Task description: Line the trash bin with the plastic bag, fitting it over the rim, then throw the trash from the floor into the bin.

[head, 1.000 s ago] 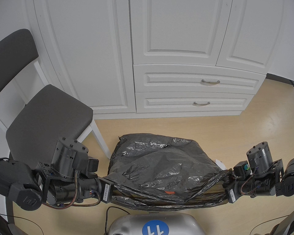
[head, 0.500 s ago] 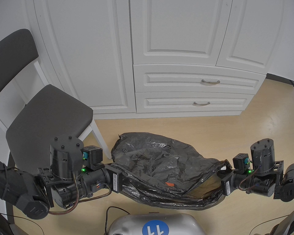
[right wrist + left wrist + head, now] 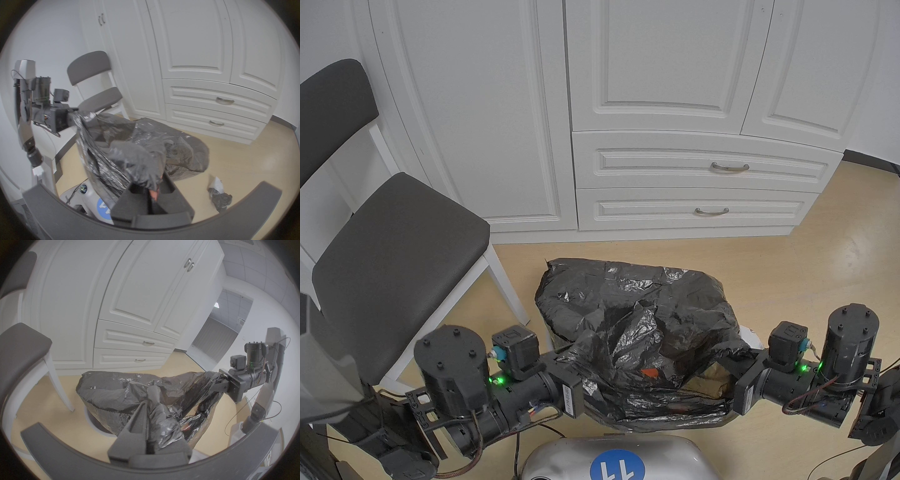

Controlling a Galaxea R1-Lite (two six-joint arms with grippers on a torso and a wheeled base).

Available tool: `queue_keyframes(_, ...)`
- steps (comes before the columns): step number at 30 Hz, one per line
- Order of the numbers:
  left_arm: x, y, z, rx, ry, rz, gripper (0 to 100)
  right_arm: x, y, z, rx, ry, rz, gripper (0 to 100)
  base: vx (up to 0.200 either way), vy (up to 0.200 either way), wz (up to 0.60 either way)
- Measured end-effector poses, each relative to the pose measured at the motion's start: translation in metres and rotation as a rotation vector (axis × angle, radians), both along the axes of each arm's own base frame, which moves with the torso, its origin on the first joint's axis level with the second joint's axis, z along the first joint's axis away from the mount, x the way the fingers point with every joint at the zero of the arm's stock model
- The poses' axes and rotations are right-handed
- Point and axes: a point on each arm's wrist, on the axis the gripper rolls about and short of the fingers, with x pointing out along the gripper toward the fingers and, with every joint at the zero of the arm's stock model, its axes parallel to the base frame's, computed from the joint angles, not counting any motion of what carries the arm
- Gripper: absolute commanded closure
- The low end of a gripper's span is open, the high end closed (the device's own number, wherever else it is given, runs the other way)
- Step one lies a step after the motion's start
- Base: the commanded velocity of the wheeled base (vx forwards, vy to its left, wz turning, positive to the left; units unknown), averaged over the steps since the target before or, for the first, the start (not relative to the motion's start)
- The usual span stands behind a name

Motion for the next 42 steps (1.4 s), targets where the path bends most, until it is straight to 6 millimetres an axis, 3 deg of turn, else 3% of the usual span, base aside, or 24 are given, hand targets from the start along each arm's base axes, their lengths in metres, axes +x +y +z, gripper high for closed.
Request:
queue_keyframes(12, -0.004, -0.011, -0.028, 0.031, 0.034, -0.039, 100, -0.01, 0.025, -0.012, 0.068, 0.083, 0.086, 100, 0.0, 0.0, 0.0)
queue_keyframes(18, -0.001, -0.012, -0.032, 0.016, 0.023, -0.032, 100, 0.005, 0.046, -0.009, 0.104, 0.1, -0.024, 100, 0.0, 0.0, 0.0)
queue_keyframes(25, 0.003, -0.008, -0.035, 0.016, 0.024, -0.011, 100, 0.024, 0.066, -0.01, -0.01, 0.204, -0.128, 100, 0.0, 0.0, 0.0)
queue_keyframes(37, 0.008, -0.007, -0.038, 0.001, 0.022, 0.006, 100, 0.048, 0.106, 0.035, 0.202, 0.475, -0.333, 100, 0.0, 0.0, 0.0)
queue_keyframes(42, 0.011, -0.009, -0.037, -0.041, 0.044, 0.017, 100, 0.054, 0.12, 0.044, 0.254, 0.543, -0.39, 100, 0.0, 0.0, 0.0)
